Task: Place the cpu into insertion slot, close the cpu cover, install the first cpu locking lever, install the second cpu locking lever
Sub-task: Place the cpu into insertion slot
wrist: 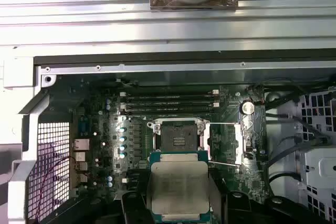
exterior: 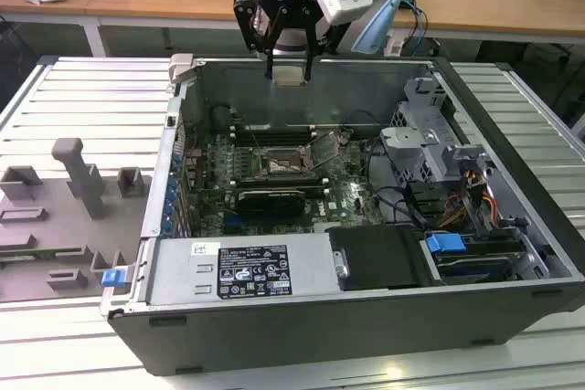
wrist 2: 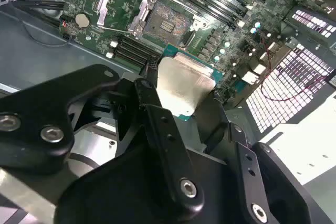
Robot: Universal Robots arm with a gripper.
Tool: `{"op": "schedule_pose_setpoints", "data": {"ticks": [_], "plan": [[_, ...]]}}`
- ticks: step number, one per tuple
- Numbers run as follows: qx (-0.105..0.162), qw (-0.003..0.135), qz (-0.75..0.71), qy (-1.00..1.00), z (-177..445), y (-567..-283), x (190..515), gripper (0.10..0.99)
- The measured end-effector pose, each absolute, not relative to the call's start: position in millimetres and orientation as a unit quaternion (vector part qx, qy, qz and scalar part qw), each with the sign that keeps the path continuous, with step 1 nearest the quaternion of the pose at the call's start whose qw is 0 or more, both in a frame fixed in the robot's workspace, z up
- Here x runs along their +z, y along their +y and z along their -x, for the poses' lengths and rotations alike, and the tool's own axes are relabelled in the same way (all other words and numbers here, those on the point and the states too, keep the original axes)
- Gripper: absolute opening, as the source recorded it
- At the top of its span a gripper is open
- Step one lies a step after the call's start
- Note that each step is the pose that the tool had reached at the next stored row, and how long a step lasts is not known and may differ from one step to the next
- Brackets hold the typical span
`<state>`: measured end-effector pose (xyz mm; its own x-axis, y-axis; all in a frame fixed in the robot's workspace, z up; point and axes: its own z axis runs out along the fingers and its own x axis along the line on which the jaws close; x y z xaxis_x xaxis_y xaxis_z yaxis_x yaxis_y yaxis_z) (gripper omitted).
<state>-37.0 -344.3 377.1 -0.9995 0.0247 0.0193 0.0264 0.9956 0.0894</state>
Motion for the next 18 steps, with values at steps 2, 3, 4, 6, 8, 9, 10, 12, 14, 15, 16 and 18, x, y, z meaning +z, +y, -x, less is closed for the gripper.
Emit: {"op": "schedule_pose_setpoints", "data": {"ticks": [2, 3, 4, 6, 8, 9, 10, 12, 14, 15, 16, 18], "plan": [[-0.045, 0.009, 0.021, -0.999, 37.0, -344.2, 377.0, 0.529], [-0.045, 0.009, 0.024, -0.999, 37.0, -344.2, 377.0, 0.529], [-0.045, 0.008, 0.028, -0.999, 37.0, -344.2, 377.0, 0.529], [-0.045, 0.008, 0.041, -0.998, 37.0, -344.2, 376.9, 0.529], [-0.045, 0.008, 0.047, -0.998, 37.0, -344.3, 376.6, 0.529], [-0.045, 0.008, 0.047, -0.998, 37.0, -344.2, 376.2, 0.529], [-0.045, 0.008, 0.047, -0.998, 37.0, -344.3, 375.9, 0.529], [-0.045, 0.008, 0.047, -0.998, 37.0, -344.2, 375.1, 0.529], [-0.045, 0.008, 0.047, -0.998, 37.0, -344.3, 374.5, 0.529], [-0.045, 0.008, 0.048, -0.998, 37.0, -344.3, 374.4, 0.529], [-0.045, 0.007, 0.05, -0.998, 37.0, -344.2, 374.1, 0.529], [-0.045, 0.007, 0.06, -0.997, 37.0, -344.3, 373.7, 0.529]]}}
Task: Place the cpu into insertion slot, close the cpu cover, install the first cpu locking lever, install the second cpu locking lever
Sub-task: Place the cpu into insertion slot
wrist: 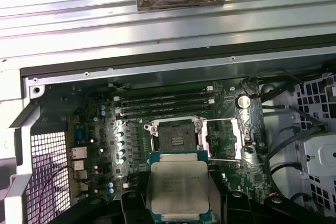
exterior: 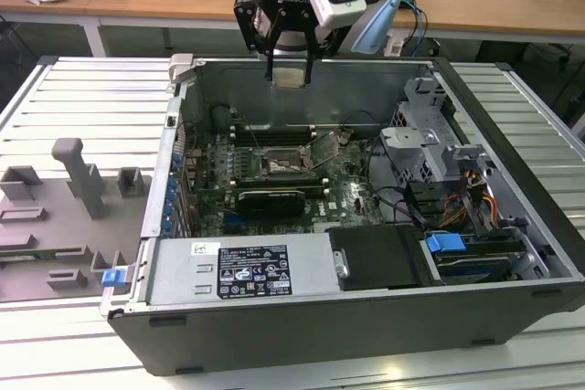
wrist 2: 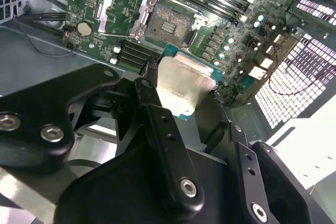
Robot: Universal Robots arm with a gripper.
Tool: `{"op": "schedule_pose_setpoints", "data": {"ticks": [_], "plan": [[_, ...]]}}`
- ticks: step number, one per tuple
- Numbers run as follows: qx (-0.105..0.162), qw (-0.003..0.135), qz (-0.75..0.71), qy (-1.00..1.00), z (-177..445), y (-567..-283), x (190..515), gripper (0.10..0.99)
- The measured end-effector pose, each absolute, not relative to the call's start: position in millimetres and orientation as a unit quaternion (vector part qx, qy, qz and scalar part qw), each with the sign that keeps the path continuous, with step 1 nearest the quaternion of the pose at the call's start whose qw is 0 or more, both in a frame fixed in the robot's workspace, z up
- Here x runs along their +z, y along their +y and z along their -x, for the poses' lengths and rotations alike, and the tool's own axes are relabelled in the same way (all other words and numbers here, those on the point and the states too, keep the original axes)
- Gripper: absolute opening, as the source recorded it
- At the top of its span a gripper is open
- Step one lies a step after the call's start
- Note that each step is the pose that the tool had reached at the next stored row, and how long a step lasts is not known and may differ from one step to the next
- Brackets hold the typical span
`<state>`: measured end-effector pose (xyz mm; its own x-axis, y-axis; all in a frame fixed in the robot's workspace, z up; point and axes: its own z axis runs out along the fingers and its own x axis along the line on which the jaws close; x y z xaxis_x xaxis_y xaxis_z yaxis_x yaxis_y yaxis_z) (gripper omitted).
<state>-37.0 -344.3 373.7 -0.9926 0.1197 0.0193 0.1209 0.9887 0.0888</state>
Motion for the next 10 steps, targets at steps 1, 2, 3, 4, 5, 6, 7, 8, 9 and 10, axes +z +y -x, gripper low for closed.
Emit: {"op": "schedule_pose_setpoints", "data": {"ticks": [1, 2, 3, 4, 5, 6, 7, 8, 9, 10], "plan": [[-0.045, 0.007, 0.063, -0.997, 37.0, -344.3, 373.6, 0.529], [-0.045, 0.007, 0.065, -0.997, 37.0, -344.2, 373.4, 0.529], [-0.045, 0.007, 0.07, -0.997, 37.0, -344.2, 373.2, 0.529], [-0.045, 0.006, 0.073, -0.996, 37.0, -344.3, 373.1, 0.529], [-0.045, 0.006, 0.076, -0.996, 37.0, -344.2, 373.0, 0.529], [-0.045, 0.006, 0.078, -0.996, 37.0, -344.2, 373.0, 0.529], [-0.045, 0.006, 0.082, -0.996, 37.0, -344.2, 372.9, 0.529], [-0.045, 0.006, 0.09, -0.995, 37.0, -344.2, 372.8, 0.529], [-0.045, 0.005, 0.099, -0.994, 37.0, -344.2, 372.7, 0.529], [-0.045, 0.005, 0.102, -0.994, 37.0, -344.2, 372.7, 0.529]]}}
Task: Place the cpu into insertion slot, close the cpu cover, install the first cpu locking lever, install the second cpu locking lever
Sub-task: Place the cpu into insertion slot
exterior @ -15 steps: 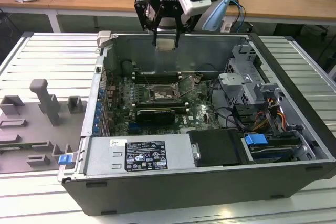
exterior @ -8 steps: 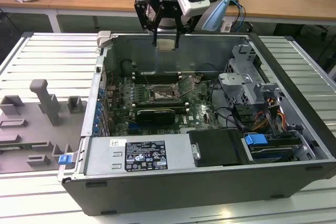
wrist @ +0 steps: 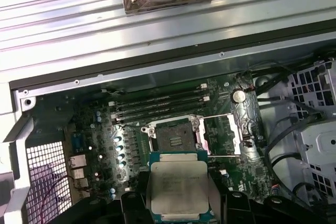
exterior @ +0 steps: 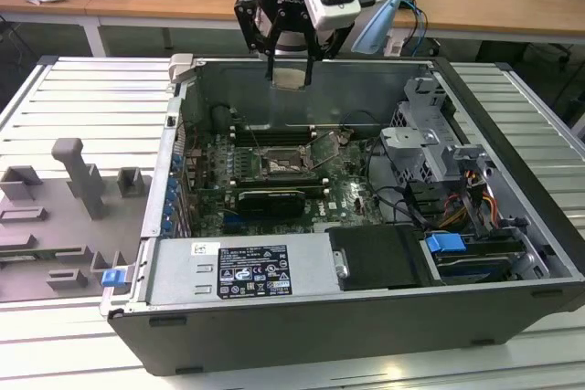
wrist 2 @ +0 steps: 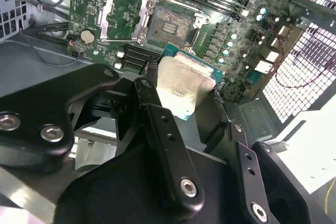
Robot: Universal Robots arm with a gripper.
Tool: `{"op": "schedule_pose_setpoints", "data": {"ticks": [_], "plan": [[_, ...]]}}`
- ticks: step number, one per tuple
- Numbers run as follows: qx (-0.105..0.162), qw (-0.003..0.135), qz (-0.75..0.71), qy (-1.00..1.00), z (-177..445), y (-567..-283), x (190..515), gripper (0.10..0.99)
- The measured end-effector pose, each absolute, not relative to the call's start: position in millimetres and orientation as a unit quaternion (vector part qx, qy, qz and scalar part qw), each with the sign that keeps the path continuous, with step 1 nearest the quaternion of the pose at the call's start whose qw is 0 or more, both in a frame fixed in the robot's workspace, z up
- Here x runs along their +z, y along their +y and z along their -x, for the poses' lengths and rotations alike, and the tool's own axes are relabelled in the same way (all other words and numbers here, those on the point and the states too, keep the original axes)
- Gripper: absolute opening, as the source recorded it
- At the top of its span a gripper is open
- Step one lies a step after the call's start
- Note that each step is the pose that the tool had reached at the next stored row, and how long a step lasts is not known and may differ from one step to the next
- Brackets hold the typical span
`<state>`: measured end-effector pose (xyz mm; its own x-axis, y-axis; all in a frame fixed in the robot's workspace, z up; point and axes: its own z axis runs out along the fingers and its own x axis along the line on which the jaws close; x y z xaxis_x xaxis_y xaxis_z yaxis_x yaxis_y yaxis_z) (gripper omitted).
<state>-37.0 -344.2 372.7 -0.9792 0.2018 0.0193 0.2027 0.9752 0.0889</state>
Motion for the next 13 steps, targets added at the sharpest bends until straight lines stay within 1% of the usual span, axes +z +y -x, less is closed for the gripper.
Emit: {"op": "schedule_pose_setpoints", "data": {"ticks": [13], "plan": [[-0.046, 0.001, 0.199, -0.979, 37.0, -344.2, 371.5, 0.529]]}}
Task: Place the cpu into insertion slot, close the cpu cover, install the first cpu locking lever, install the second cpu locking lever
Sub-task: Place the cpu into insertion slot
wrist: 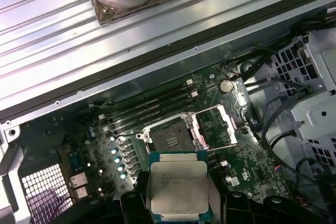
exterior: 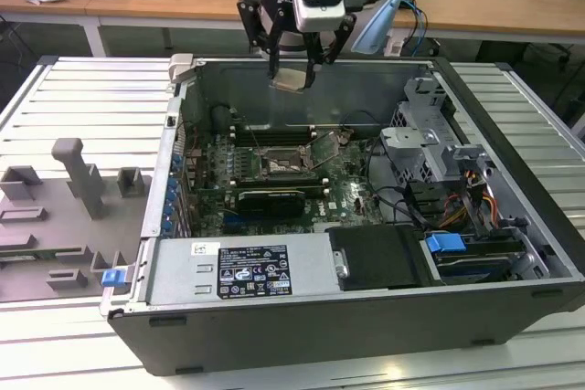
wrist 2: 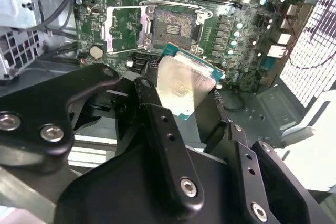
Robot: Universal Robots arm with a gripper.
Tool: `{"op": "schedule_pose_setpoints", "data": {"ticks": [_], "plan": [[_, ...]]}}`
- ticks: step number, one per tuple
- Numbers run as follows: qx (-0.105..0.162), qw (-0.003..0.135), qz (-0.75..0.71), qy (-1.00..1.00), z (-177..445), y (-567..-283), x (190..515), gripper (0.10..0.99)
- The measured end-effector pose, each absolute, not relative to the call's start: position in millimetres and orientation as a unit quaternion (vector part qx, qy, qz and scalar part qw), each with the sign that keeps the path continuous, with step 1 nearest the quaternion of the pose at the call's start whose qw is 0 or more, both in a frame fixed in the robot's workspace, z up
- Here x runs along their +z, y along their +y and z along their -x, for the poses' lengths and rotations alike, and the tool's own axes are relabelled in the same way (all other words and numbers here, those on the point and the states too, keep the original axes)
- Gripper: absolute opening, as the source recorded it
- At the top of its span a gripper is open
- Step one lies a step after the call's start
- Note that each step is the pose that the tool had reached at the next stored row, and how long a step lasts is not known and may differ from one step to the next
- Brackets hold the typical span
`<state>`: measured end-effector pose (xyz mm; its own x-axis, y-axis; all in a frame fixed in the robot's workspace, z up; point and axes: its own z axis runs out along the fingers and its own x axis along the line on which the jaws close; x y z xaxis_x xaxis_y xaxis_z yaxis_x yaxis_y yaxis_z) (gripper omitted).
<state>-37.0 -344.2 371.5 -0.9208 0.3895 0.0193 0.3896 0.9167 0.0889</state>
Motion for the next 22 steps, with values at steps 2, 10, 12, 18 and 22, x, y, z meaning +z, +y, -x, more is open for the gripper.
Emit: {"op": "schedule_pose_setpoints", "data": {"ticks": [2, 10, 12, 18, 22], "plan": [[-0.046, 0.0, 0.211, -0.976, 36.9, -344.3, 371.4, 0.529], [-0.045, -0.003, 0.276, -0.96, 36.7, -344.2, 370.1, 0.529], [-0.045, -0.004, 0.287, -0.957, 36.7, -344.2, 369.7, 0.529], [-0.045, -0.005, 0.318, -0.947, 36.7, -344.2, 368.9, 0.529], [-0.045, -0.006, 0.344, -0.938, 36.7, -344.2, 368.3, 0.529]]}}
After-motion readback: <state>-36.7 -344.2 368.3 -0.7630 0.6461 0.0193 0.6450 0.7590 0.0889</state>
